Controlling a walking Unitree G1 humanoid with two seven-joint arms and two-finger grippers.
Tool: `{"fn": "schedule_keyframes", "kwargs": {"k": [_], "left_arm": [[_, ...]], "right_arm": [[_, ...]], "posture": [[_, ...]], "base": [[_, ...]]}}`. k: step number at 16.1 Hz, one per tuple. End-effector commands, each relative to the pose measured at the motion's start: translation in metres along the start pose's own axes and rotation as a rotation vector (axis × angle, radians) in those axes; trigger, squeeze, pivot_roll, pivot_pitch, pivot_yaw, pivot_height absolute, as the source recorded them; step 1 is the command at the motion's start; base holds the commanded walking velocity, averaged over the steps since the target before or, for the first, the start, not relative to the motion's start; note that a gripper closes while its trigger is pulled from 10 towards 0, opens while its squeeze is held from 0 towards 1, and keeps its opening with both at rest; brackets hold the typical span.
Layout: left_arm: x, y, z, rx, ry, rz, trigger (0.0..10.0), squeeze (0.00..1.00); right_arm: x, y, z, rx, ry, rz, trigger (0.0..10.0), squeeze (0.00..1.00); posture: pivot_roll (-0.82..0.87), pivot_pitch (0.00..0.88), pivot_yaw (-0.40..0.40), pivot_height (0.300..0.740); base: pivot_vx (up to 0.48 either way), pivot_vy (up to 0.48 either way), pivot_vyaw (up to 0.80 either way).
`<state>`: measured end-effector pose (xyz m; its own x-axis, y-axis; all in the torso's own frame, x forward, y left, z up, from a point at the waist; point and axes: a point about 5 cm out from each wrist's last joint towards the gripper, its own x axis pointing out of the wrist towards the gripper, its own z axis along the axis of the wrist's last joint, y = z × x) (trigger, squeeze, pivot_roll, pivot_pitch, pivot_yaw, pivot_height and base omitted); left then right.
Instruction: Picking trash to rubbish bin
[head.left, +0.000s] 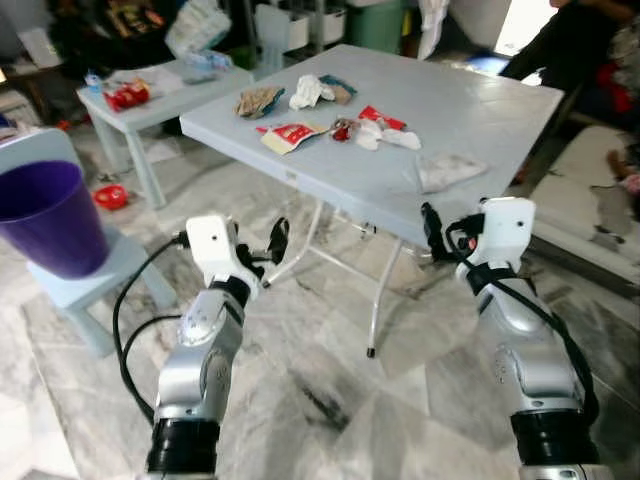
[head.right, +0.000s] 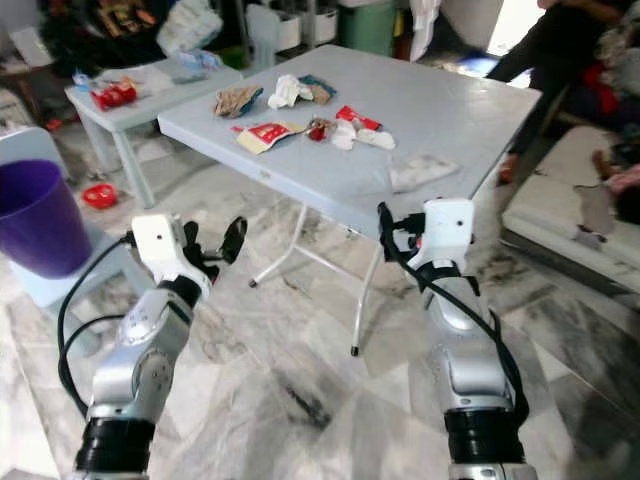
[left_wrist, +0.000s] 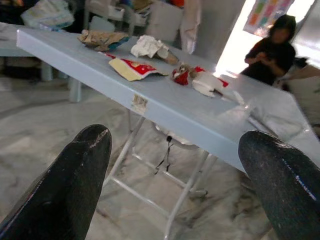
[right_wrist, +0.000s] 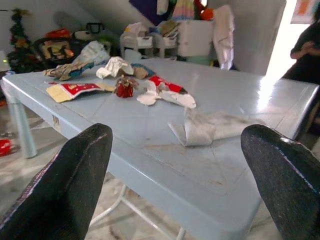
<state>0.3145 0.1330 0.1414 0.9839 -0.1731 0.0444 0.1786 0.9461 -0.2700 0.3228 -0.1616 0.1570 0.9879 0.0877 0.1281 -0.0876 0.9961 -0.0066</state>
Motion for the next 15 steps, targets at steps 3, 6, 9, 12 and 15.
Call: {"fn": "schedule_keyframes", "kwargs": {"k": [3, 6, 9, 12, 15], "left_arm": [[-0.0014, 0.0033, 0.0065, -0.003, -0.033, 0.003, 10.0, 0.0], [-0.0014, 0.0039, 0.0063, -0.004, -0.036, 0.003, 10.0, 0.0], [-0.0014, 0.0038, 0.0064, -0.006, -0.038, 0.001, 10.0, 0.0], [-0.0015, 0.0035, 0.006, -0.005, -0.038, 0.0, 10.0, 0.0], [-0.0017, 0.0033, 0.0056, -0.007, -0.038, -0.002, 10.0, 0.0]], "right_arm": [[0.0027, 0.0048, 0.0085, -0.012, -0.027, 0.022, 10.0, 0.0], [0.0025, 0.0043, 0.0091, -0.014, -0.028, 0.021, 10.0, 0.0], [0.0028, 0.0046, 0.0097, -0.017, -0.03, 0.024, 10.0, 0.0], [0.0031, 0.0051, 0.0101, -0.021, -0.031, 0.029, 10.0, 0.0], [0.0031, 0.0054, 0.0102, -0.024, -0.032, 0.032, 10.0, 0.0]], "posture": [[-0.02, 0.05, -0.023, 0.74], [-0.02, 0.05, -0.023, 0.74], [-0.02, 0.051, -0.027, 0.74], [-0.02, 0.05, -0.027, 0.74], [-0.02, 0.05, -0.027, 0.74]], "base": [[0.105, 0.0, 0.0], [0.325, 0.0, 0.0], [0.375, 0.0, 0.0], [0.396, 0.0, 0.0], [0.404, 0.0, 0.0]]}}
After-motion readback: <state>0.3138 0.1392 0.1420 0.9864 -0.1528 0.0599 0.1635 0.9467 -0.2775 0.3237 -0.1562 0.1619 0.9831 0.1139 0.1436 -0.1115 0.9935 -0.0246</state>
